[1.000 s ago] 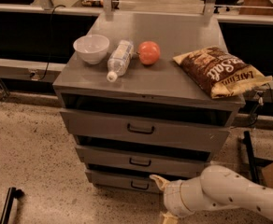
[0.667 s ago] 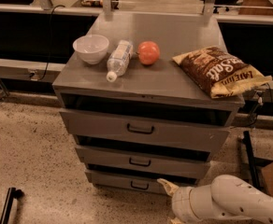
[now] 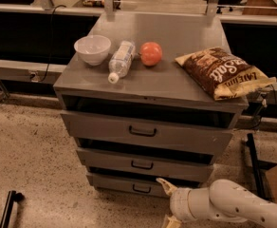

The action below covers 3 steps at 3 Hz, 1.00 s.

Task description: Open bottom drawer

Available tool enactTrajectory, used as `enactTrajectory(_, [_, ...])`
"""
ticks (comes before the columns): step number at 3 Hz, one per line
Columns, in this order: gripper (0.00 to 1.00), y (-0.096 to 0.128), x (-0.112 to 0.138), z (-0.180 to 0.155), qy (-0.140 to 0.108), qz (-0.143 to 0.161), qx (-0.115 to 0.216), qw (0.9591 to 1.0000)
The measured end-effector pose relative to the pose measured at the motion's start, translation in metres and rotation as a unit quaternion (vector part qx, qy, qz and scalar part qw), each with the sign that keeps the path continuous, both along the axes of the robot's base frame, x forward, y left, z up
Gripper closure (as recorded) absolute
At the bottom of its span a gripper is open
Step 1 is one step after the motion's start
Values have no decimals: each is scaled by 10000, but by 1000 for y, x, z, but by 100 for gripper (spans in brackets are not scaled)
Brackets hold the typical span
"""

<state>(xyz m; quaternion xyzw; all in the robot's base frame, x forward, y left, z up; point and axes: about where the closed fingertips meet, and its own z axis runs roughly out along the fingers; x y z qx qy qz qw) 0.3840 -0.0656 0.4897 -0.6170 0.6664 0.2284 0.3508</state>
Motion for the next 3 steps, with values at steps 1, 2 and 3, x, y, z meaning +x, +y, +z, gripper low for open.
enactTrajectory(1, [0, -8, 20, -24, -323, -31, 554, 9979])
enactTrajectory(2, [0, -15, 25, -74, -311, -48, 1136, 9930])
enactTrajectory(3, [0, -7, 14, -134, 6, -108, 1687, 9856])
